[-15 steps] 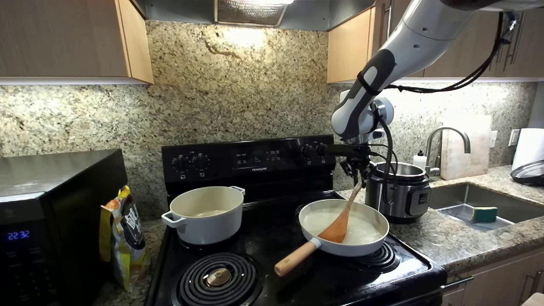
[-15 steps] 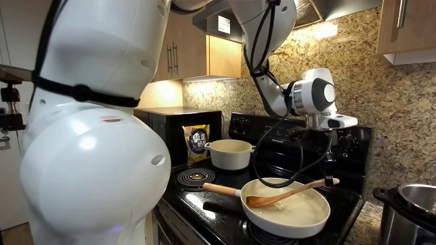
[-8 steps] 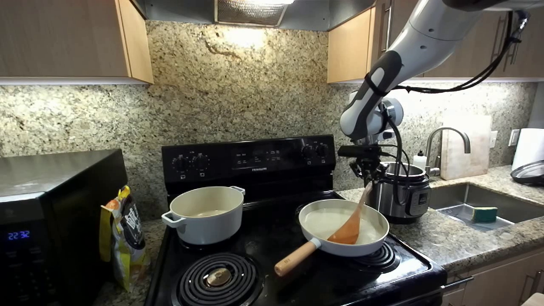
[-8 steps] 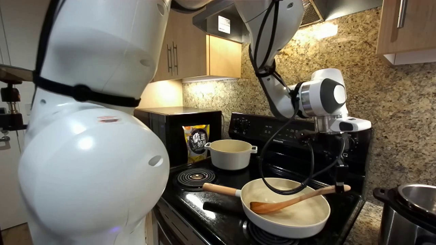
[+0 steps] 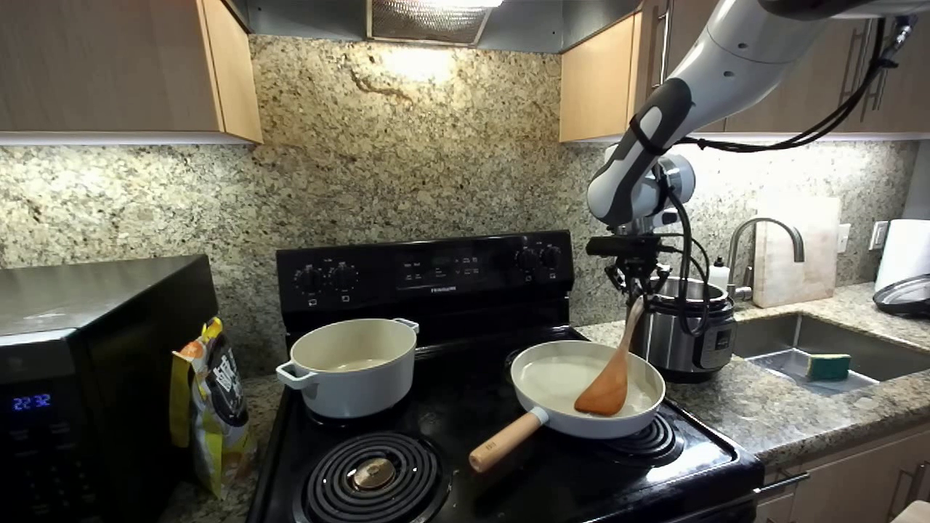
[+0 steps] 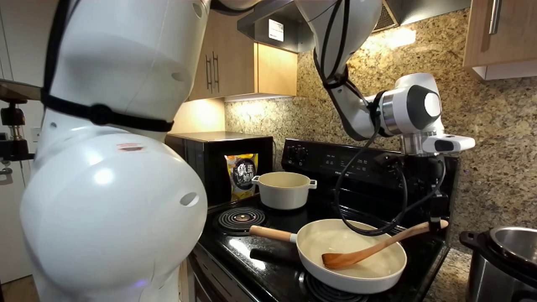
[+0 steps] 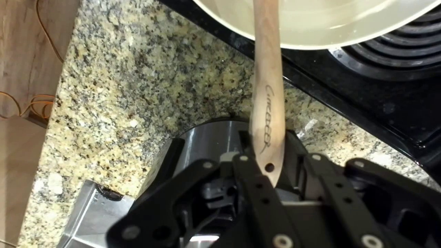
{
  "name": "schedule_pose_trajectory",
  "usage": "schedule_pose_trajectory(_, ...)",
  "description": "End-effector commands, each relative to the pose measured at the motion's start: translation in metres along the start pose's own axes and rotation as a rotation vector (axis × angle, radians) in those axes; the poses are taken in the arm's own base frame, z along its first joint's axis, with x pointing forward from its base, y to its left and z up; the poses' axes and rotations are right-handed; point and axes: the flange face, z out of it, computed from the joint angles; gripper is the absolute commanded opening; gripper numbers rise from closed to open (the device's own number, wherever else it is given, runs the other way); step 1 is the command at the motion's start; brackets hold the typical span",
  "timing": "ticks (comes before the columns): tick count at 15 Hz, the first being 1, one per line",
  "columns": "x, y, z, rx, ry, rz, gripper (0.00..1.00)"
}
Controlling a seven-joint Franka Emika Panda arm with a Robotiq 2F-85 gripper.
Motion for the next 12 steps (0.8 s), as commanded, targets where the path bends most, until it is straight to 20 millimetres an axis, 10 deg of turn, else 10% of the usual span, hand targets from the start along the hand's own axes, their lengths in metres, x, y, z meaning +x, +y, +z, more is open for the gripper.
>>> schedule_pose_trajectory(1,0.002,-0.012,-0.015,-0.017,0.004,-0.033,0.11)
schedule_pose_trajectory(12,-0.031,-0.046,-0.023,-0.022,0.001,-0.108,0.11)
